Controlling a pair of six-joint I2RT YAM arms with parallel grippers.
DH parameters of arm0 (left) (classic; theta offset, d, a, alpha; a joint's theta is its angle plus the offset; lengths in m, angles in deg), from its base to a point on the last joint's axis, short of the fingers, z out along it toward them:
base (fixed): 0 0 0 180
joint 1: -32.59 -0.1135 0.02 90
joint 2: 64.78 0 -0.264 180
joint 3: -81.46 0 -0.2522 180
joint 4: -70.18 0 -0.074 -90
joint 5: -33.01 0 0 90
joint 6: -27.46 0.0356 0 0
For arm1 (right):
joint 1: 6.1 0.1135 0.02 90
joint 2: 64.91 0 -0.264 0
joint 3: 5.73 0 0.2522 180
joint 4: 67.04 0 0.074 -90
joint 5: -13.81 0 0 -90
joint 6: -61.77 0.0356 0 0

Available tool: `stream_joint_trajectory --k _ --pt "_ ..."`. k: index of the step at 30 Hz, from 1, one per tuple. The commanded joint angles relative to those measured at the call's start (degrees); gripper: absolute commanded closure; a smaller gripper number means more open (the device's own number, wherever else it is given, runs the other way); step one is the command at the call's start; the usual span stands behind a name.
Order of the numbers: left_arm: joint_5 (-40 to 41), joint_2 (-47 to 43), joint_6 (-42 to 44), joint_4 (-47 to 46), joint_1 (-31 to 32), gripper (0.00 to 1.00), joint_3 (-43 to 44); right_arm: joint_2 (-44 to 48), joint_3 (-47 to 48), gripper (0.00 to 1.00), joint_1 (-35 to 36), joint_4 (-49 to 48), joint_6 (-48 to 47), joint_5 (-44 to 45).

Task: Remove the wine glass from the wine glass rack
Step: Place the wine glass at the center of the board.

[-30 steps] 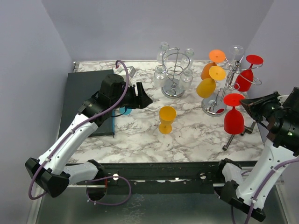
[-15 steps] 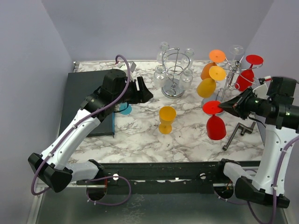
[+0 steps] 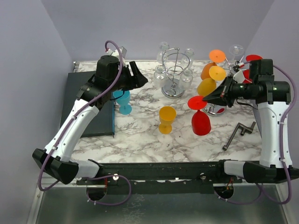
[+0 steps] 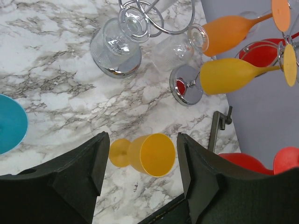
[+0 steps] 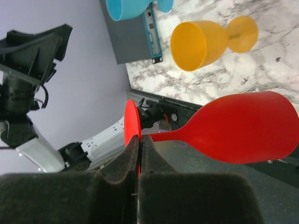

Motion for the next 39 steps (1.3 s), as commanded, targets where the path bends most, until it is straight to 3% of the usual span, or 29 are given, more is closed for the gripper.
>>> stream_joint_trajectory --k 1,8,13,18,22,30,39 --pt "-3.1 1.5 -1.3 0.5 -1.7 0.34 2.6 -2.7 3.4 0.99 2.8 -2.9 1.6 -6.2" --pt "-6.8 1.6 -4.1 -1.9 -4.5 0.34 1.9 -8.6 11.3 1.0 5.5 -6.6 5.6 -10.2" --pt "-12.1 0.5 -8.7 -7.4 -7.8 0.34 0.0 -12.2 17.0 0.99 5.6 -18.1 15.4 -12.9" --pt "-21.7 -0.8 -18.2 -20.0 -11.4 0.33 -4.3 -11.4 13.1 0.99 6.1 -47.2 35.9 -13.5" --pt "-25.9 -1.9 -26.1 -31.6 -12.6 0.33 -8.0 -14.1 13.5 0.99 7.5 -60.9 46.0 -11.8" --pt "-30.4 -1.5 -46.1 -61.2 -14.4 0.31 -18.1 -19.6 19.2 0.99 11.7 -69.4 53.5 -8.1" --pt "-30.7 0.3 -52.5 -71.9 -14.4 0.25 -20.0 -23.0 20.5 1.0 17.3 -75.0 58.0 -5.5"
